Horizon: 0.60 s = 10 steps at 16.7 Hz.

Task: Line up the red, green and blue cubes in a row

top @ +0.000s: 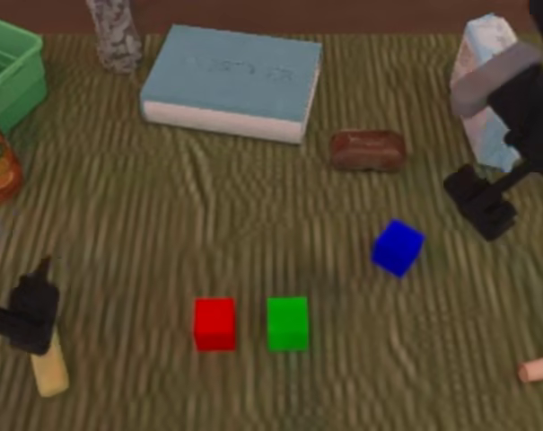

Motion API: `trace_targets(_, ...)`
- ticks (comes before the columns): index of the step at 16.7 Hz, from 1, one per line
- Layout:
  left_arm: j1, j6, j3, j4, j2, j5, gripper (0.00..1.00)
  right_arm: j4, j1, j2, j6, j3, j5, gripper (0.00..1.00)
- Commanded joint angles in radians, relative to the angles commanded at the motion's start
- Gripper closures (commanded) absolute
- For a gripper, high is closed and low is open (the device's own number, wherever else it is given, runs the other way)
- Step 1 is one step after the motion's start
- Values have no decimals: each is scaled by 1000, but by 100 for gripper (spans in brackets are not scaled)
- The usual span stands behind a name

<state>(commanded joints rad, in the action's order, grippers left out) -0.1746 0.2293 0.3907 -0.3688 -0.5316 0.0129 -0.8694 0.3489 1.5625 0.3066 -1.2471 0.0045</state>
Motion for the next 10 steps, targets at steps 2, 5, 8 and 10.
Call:
trace_targets(2,61,-65,-127,99,159,-2,0,-96,40,167,34,-141,-1,0)
trace_targets(5,132,-148,-273,231,346,-6,0,-212,89,381,77,-324,-2,0)
trace_targets(8,178,-206,-358,328,476,-11,0,-286,123,523,106,-450,-2,0)
trace_targets(10,192,-226,-386,363,523,-13,0,-310,134,567,115,-494,-2,0)
